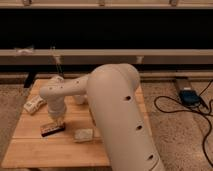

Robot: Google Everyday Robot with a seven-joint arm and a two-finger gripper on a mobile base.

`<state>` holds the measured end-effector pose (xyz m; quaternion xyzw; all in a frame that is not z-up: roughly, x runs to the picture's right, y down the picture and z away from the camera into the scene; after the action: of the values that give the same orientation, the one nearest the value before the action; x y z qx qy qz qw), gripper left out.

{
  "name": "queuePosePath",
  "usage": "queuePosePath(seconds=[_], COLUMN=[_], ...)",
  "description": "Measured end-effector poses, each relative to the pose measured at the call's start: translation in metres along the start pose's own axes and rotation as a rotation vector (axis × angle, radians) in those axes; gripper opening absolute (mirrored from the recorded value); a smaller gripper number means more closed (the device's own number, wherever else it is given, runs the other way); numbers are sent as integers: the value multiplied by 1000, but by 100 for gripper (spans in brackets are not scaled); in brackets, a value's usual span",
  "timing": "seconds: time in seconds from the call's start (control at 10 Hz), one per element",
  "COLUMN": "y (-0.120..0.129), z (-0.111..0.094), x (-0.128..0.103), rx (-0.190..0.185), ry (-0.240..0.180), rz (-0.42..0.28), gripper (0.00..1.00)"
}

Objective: Push the eraser across the table

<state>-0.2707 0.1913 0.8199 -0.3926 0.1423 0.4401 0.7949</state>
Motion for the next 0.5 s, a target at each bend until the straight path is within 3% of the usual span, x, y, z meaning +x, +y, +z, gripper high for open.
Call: queuePosePath(seconds=[0.5], y=[31], z=[-4], x=[-7], rx=[-33], ry=[1], rz=[-73], gripper=[0])
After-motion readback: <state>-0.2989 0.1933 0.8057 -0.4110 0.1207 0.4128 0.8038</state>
